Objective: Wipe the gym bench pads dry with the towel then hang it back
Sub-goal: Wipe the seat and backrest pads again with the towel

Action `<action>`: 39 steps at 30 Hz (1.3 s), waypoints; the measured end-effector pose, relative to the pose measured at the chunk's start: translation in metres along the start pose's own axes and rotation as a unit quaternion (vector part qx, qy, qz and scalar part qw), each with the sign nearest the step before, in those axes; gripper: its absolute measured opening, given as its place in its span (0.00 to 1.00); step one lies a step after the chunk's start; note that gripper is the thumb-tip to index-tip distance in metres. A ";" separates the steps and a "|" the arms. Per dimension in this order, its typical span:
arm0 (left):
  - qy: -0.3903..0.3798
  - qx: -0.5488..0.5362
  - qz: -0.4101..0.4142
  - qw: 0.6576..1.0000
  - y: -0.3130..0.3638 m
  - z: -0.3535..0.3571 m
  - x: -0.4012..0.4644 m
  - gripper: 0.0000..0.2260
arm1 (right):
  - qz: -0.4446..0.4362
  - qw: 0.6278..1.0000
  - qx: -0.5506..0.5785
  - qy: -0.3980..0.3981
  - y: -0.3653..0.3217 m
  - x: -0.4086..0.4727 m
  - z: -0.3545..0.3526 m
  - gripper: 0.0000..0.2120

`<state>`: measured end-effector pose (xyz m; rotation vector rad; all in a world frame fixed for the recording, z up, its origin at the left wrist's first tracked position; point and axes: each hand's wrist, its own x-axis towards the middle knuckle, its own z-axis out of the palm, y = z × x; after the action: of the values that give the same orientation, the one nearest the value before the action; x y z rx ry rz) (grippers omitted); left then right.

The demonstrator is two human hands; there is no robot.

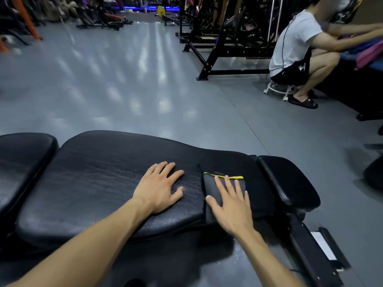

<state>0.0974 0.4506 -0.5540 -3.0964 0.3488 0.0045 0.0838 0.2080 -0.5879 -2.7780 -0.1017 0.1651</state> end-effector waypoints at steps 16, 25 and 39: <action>-0.189 0.027 0.059 0.980 -0.028 -0.077 -0.128 0.22 | -0.080 0.996 0.029 -0.019 -0.010 -0.042 0.001 0.32; -0.078 -0.008 -0.061 0.995 -0.120 -0.072 -0.195 0.28 | 0.048 0.998 0.014 -0.042 0.010 0.027 -0.014 0.33; -0.006 -0.161 -0.036 0.986 -0.137 -0.086 -0.134 0.23 | -0.190 0.982 -0.009 -0.004 -0.109 -0.013 0.020 0.34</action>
<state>-0.0032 0.6114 -0.4639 -3.4240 0.2595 0.0878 0.0633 0.3152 -0.5667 -2.7126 -0.6322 0.0756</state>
